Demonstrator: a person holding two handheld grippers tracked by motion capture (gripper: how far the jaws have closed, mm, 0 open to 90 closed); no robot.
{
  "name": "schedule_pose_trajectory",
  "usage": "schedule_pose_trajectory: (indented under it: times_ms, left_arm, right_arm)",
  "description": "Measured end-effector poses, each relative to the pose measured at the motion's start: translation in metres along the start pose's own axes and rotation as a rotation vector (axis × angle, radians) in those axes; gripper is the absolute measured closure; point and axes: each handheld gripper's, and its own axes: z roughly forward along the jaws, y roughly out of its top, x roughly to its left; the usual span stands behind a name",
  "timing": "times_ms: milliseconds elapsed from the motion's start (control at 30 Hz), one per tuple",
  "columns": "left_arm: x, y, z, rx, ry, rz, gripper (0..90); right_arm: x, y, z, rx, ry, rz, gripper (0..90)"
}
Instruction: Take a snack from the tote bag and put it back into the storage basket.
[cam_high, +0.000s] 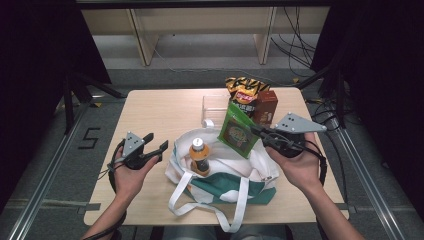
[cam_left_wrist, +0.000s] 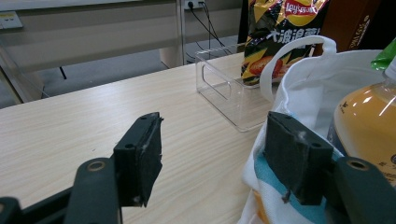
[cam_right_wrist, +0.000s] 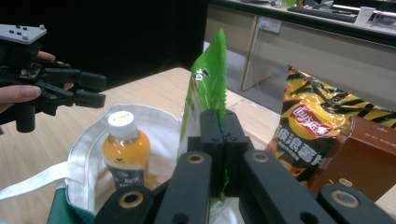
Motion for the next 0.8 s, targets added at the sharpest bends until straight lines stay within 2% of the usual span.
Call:
schedule_pose_trajectory:
  times_ms: [33,100,233,267,300,367,400,467,533,633,667,800]
  left_arm:
    - [0.000,0.000,0.000,0.000,0.000,0.000,36.5]
    - [0.000,0.000,0.000,0.001,0.000,-0.001,36.5]
    - [0.000,0.000,0.000,0.002,0.000,0.000,36.5]
    - [0.000,0.000,0.001,-0.005,-0.007,0.000,36.5]
    - [0.000,0.000,0.001,-0.004,-0.006,0.000,36.5]
    - [0.000,0.000,0.000,0.004,0.000,0.001,36.5]
    - [0.000,0.000,0.001,-0.005,-0.008,0.001,36.5]
    - [0.000,0.000,0.001,-0.004,-0.007,0.000,36.5]
    - [-0.001,0.000,0.001,0.002,-0.001,0.001,36.5]
    - [-0.001,0.000,0.001,0.002,-0.001,0.000,36.5]
    - [-0.001,0.000,0.001,0.002,-0.002,0.001,36.5]
    - [-0.001,0.000,0.001,0.002,-0.003,0.003,36.5]
  right_arm:
    - [0.000,0.001,-0.001,0.006,0.013,0.004,90.0]
    - [-0.002,0.003,-0.002,-0.005,-0.007,-0.019,90.0]
    - [-0.002,0.005,-0.003,0.002,-0.008,0.007,90.0]
    - [-0.003,0.005,-0.004,0.006,-0.002,0.007,90.0]
    - [-0.005,0.006,-0.004,-0.002,-0.011,-0.016,90.0]
    - [-0.004,0.006,-0.004,-0.003,-0.011,0.005,90.0]
    - [-0.006,0.007,-0.004,-0.003,-0.017,-0.014,90.0]
    - [-0.006,0.008,-0.003,-0.014,-0.003,-0.001,90.0]
    - [-0.007,0.010,-0.005,-0.012,-0.015,-0.014,90.0]
    - [-0.007,0.011,-0.006,-0.012,-0.026,-0.007,90.0]
    - [-0.009,0.012,-0.006,-0.012,-0.026,-0.022,90.0]
    - [-0.009,0.012,-0.005,-0.011,-0.018,0.000,90.0]
